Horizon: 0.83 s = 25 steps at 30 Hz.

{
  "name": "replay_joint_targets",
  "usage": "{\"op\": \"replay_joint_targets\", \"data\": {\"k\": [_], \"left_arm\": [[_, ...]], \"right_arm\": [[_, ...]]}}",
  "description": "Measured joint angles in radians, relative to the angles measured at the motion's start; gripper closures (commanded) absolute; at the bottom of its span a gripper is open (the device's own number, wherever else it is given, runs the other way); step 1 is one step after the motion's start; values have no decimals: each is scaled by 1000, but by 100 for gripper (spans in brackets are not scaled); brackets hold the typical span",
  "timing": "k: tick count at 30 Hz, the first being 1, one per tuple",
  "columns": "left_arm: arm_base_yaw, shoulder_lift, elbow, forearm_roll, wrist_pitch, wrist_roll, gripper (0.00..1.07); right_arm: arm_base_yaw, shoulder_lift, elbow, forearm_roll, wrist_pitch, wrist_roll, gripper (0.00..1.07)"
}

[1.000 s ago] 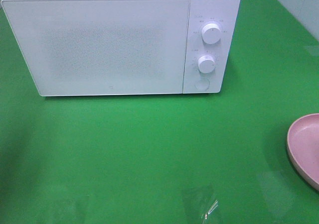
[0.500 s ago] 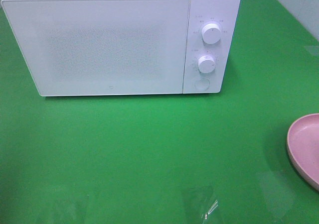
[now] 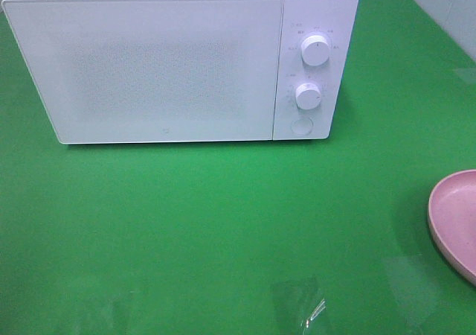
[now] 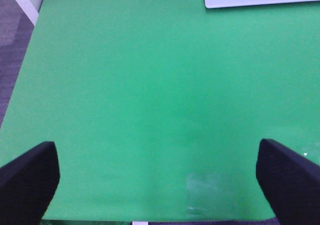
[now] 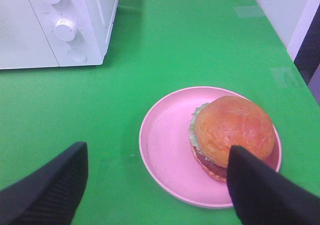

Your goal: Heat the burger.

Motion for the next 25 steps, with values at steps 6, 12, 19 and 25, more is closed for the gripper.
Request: {"op": "replay_joint_targets", "data": {"k": [6, 12, 19, 25], "left_arm": [[0, -170, 5, 0, -3, -5, 7], [0, -217, 5, 0, -2, -5, 7], [0, -218, 5, 0, -3, -5, 7], [0, -218, 5, 0, -3, -5, 7]], "right_arm": [[0, 0, 0, 0, 0, 0, 32], [0, 0, 0, 0, 0, 0, 32], [0, 0, 0, 0, 0, 0, 32], [0, 0, 0, 1, 0, 0, 32]]}}
